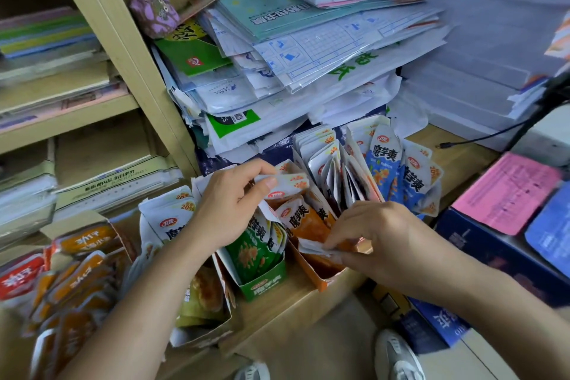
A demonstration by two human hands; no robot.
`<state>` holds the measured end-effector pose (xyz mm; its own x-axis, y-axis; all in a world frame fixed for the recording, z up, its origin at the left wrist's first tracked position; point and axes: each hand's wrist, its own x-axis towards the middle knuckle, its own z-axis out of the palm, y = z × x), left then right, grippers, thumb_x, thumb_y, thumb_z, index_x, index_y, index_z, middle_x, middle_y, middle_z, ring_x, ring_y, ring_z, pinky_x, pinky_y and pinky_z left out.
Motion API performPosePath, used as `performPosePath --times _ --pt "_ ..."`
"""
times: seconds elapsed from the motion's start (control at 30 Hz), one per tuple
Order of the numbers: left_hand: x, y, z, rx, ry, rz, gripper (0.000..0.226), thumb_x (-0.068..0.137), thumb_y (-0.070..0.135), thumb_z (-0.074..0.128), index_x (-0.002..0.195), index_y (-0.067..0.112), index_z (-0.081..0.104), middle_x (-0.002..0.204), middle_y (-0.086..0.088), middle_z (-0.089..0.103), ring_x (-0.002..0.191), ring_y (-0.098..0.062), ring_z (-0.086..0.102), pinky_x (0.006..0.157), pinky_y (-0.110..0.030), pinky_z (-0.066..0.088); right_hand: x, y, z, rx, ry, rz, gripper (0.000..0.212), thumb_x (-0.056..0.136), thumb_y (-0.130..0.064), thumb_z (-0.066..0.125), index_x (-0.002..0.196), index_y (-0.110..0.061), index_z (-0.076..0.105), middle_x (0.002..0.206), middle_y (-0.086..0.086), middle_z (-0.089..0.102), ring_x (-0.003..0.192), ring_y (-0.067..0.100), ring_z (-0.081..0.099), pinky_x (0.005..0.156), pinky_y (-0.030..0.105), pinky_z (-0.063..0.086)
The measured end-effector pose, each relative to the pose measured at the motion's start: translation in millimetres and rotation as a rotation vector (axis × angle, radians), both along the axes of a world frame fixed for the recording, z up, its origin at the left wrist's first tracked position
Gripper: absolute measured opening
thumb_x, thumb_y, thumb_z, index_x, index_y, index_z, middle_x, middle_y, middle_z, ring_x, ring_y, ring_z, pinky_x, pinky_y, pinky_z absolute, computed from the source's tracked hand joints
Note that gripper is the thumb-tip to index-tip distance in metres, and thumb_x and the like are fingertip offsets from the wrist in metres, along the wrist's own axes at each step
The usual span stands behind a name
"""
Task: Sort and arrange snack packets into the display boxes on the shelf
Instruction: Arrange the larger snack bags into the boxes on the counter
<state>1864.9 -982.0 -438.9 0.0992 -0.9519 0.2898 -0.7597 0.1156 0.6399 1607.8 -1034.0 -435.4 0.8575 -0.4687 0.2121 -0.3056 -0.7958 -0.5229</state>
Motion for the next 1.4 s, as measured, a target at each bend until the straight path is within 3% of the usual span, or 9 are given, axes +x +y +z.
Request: performPosePath --times 0.2,0.37,0.6,0.8,0.93,1.0,1.17,1.3,1.4 --pt "15 11 16 0.281 0.097 -0.282 0.014 0.089 0.028 0.07 0.098 0.029 0.08 0.098 0.017 0.076 0.098 -0.006 0.069 0.088 -0.028 0.053 1 5 -4 -0.037 -0.041 -0.069 0.018 0.082 -0.041 0.063 0.092 -0.031 0.075 0.137 -0.012 0.053 0.107 0.009 0.058 0.087 0.025 0.053" --pt "15 13 19 0.365 0.105 -0.389 0.019 0.088 0.011 0.076 0.1 0.024 0.082 0.104 0.012 0.077 0.103 -0.009 0.07 0.09 -0.029 0.055 5 3 -7 -0.019 0.029 -0.013 0.015 0.084 -0.037 0.063 0.094 -0.027 0.068 0.113 -0.015 0.069 0.104 0.009 0.058 0.086 0.029 0.048" --pt "-9 1 2 -0.084 -0.007 0.167 0.007 0.089 0.022 0.075 0.089 0.027 0.08 0.071 0.015 0.072 0.065 -0.004 0.067 0.064 -0.028 0.056 0 1 -12 -0.036 -0.006 -0.103 0.032 0.086 -0.028 0.075 0.117 -0.027 0.067 0.113 -0.013 0.063 0.095 0.003 0.06 0.08 0.023 0.05" --pt "-18 -3 9 -0.106 -0.039 0.106 0.043 0.088 0.047 0.06 0.127 0.033 0.067 0.121 0.019 0.066 0.117 -0.004 0.056 0.101 -0.038 0.047 -3 9 -9 0.305 -0.194 -0.153 0.06 0.074 -0.038 0.087 0.129 -0.03 0.064 0.124 -0.019 0.06 0.097 0.001 0.066 0.079 0.021 0.057" --pt "-45 3 18 -0.013 -0.087 -0.263 0.039 0.089 0.056 0.057 0.121 0.039 0.07 0.132 0.024 0.059 0.132 -0.006 0.043 0.109 -0.032 0.031 -16 -7 -2 0.305 -0.425 -0.357 0.029 0.081 -0.031 0.081 0.108 -0.023 0.073 0.093 -0.008 0.073 0.081 0.013 0.069 0.067 0.034 0.058" --pt "-56 4 12 0.051 -0.199 -0.387 0.032 0.086 0.063 0.058 0.101 0.041 0.077 0.123 0.026 0.062 0.126 -0.003 0.047 0.107 -0.036 0.03 -22 -21 -6 0.171 -0.444 -0.496 0.025 0.082 -0.016 0.079 0.105 -0.022 0.073 0.091 -0.011 0.07 0.079 0.011 0.066 0.066 0.032 0.057" --pt "-61 4 5 0.034 -0.292 -0.305 0.04 0.077 0.07 0.065 0.061 0.034 0.056 0.066 0.017 0.059 0.075 -0.004 0.057 0.093 -0.032 0.04 -19 -43 -21 0.057 -0.127 -0.347 0.071 0.082 -0.028 0.078 0.145 -0.034 0.047 0.13 -0.01 0.052 0.112 0.005 0.055 0.089 0.018 0.049" --pt "-67 7 8 0.038 -0.255 -0.206 0.039 0.075 0.073 0.062 0.085 0.035 0.059 0.073 0.017 0.062 0.079 -0.003 0.06 0.089 -0.02 0.036 -14 -52 -26 0.064 -0.064 -0.207 0.079 0.079 -0.027 0.078 0.149 -0.034 0.042 0.145 -0.002 0.04 0.134 0.012 0.04 0.106 0.028 0.041" --pt "-77 6 8 0.007 -0.32 -0.197 0.051 0.075 0.071 0.063 0.117 0.041 0.06 0.104 0.02 0.054 0.1 0.0 0.053 0.086 -0.025 0.042 -11 -55 -28 0.014 -0.091 -0.209 0.07 0.081 -0.023 0.076 0.145 -0.033 0.049 0.139 -0.003 0.047 0.128 0.012 0.049 0.104 0.028 0.046"
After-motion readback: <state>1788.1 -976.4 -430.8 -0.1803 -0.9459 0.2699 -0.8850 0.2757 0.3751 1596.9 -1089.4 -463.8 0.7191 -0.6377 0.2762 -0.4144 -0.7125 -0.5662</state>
